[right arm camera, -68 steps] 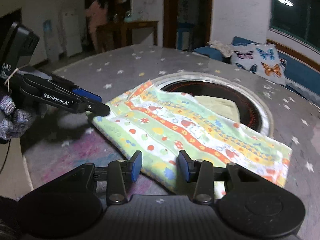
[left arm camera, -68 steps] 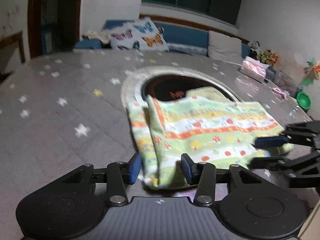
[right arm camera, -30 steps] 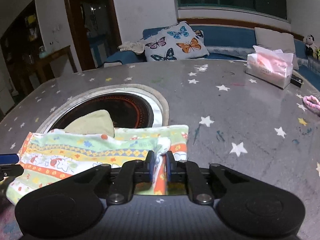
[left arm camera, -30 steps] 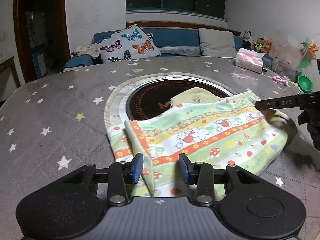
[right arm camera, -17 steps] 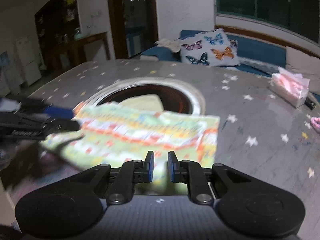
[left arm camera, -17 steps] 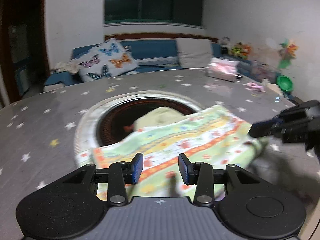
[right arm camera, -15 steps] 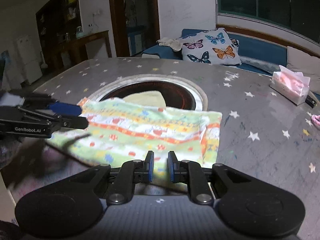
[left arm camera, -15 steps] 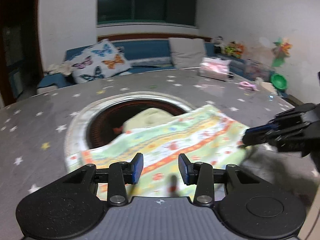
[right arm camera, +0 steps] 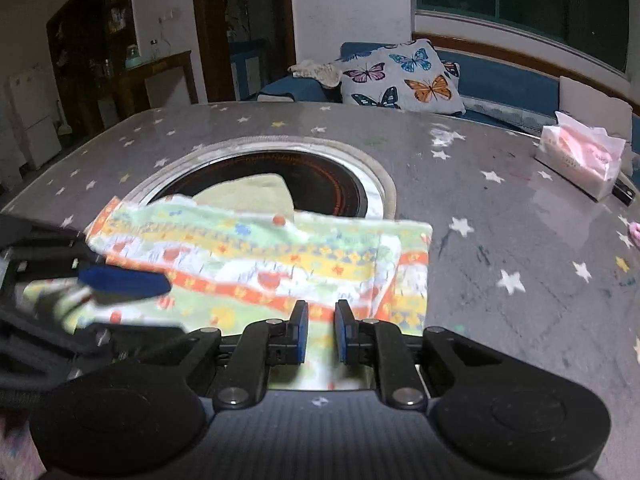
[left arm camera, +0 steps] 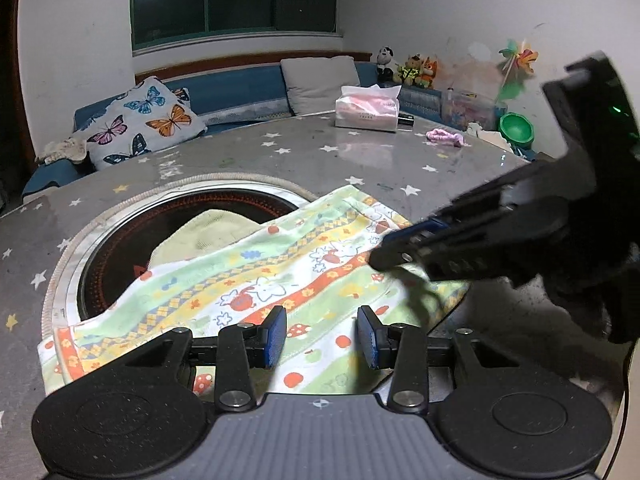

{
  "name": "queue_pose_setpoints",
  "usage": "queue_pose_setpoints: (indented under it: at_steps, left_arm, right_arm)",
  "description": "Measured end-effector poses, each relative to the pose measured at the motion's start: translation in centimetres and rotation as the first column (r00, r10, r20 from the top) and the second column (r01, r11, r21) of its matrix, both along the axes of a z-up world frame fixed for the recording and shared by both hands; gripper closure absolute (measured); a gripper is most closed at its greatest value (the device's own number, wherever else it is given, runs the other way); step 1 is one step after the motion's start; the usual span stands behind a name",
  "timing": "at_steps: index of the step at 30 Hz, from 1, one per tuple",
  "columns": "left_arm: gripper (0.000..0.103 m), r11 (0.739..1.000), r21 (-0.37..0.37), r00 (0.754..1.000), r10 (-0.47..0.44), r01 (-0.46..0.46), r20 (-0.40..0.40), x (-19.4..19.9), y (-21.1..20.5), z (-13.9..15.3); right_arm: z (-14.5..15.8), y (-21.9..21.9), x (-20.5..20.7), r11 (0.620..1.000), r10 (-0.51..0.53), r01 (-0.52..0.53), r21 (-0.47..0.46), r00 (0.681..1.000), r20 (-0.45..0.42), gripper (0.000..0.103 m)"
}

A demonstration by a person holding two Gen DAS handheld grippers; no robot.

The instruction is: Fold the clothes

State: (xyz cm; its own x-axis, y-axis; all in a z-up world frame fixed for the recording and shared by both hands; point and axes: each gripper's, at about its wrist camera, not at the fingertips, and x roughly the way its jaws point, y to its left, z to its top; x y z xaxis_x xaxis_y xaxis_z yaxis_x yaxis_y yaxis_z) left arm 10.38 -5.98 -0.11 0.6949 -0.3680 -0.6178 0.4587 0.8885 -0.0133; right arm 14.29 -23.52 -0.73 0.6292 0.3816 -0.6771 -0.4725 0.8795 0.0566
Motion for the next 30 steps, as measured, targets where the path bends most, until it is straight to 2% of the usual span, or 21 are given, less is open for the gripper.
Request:
queue_pose_setpoints:
  at_steps: [10,13,17,21,25,30]
  left_arm:
    - [0.059,0.999,-0.036,1.000,0.012,-0.013,-0.005,-0.1,0.9,-0.2]
    - [0.059,0.998,-0.040,0.999,0.045,-0.044,0.011,0.0,1.8,0.3]
    - [0.060,0.990,-0.051,0.992,0.128,-0.128,-0.002,1.6,4.0,0.9]
    - [0.066,0.977,-0.073,0.979,0.198,-0.201,-0.048,4.3,6.1,1.1]
    - [0.084,0.965,-0.065,0.964,0.248,-0.255,-0.095,6.9,7.5,0.5]
    - [0.082,0.948,-0.067,0.946,0.302,-0.311,-0.117,8.0,8.8,-0.1]
  right_arm:
    - [-0.5,2.6,4.8,1.000,-0.010,0.010,-0.014,1.000,0.000,0.088]
    - [-0.1,2.7,5.3,1.000,-0.026,0.027,0.011,1.000,-0.007,0.088]
    - [1.1,3.3,4.2,0.999,0.036,-0.036,0.040,0.999,0.006,0.088]
    - [0.9,4.5,4.3,0.996,0.072,-0.072,0.057,0.997,-0.014,0.088]
    - [0.1,5.7,5.3,0.995,0.080,-0.078,0.064,0.996,-0.037,0.088]
    - [0.1,6.3,5.4,0.994,0.083,-0.080,0.072,0.996,-0.038,0.080]
